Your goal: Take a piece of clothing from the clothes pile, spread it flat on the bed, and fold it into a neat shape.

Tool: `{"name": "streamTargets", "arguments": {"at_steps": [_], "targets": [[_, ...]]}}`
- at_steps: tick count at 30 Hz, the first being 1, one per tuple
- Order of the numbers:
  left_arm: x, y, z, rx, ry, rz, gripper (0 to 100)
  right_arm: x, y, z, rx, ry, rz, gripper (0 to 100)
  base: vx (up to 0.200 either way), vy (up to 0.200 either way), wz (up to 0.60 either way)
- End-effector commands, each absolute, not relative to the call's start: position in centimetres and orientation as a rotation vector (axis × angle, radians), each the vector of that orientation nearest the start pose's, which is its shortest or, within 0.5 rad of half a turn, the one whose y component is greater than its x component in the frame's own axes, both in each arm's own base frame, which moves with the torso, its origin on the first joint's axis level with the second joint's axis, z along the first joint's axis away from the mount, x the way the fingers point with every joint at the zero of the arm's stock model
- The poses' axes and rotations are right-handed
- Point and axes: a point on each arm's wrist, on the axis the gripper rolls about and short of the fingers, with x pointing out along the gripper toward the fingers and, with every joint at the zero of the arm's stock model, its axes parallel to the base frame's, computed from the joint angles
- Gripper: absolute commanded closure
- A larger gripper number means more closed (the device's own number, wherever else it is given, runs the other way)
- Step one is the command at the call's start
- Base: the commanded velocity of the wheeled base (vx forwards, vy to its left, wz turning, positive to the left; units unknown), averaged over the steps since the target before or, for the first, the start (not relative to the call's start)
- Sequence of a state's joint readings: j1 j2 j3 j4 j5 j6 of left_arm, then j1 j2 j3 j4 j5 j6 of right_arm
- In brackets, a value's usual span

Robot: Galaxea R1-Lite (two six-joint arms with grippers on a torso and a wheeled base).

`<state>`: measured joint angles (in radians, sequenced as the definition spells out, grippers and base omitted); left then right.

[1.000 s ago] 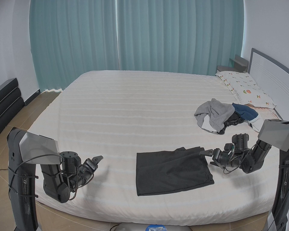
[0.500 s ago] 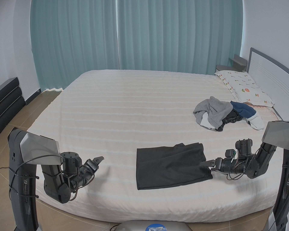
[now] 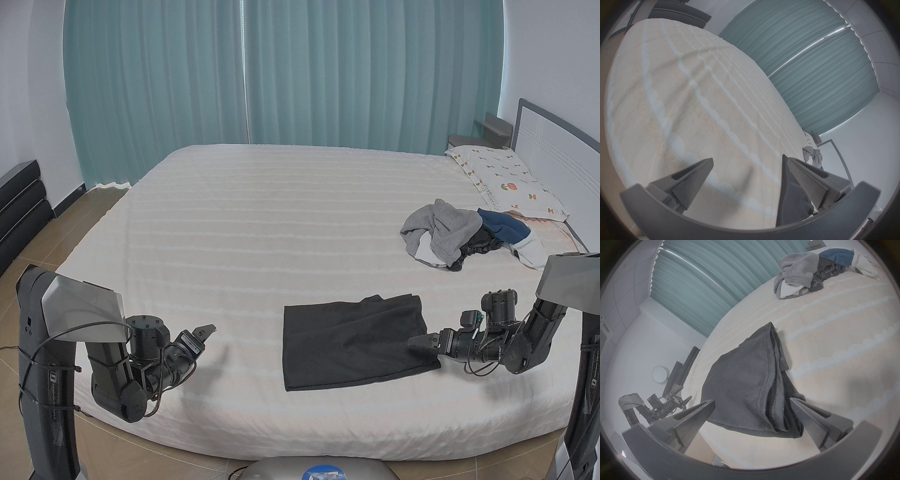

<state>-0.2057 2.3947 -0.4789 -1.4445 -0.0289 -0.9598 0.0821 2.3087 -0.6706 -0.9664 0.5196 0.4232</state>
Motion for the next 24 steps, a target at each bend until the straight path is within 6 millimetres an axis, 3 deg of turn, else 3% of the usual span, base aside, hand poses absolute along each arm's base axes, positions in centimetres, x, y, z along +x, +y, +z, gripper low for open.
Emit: {"name": "streamTargets", "arguments": {"at_steps": [1, 2, 3, 24], "targets": [[31.7, -6.7, -3.3, -0.896, 0.542, 0.013, 0, 34.1, 4.0, -2.5, 0.541, 0.797, 0.426, 0, 0.000, 0.000, 0.00], [31.7, -6.7, -3.3, -0.896, 0.541, 0.015, 0, 34.1, 4.0, -2.5, 0.541, 0.795, 0.426, 0, 0.000, 0.000, 0.00], [31.6, -6.7, -3.3, -0.896, 0.543, 0.014, 0, 34.1, 4.0, -2.4, 0.542, 0.794, 0.424, 100, 0.000, 0.000, 0.00], [31.7, -6.6, -3.3, -0.897, 0.540, 0.014, 0, 32.5, 2.6, -2.2, 0.498, 0.809, 0.400, 100, 0.000, 0.000, 0.00]]}}
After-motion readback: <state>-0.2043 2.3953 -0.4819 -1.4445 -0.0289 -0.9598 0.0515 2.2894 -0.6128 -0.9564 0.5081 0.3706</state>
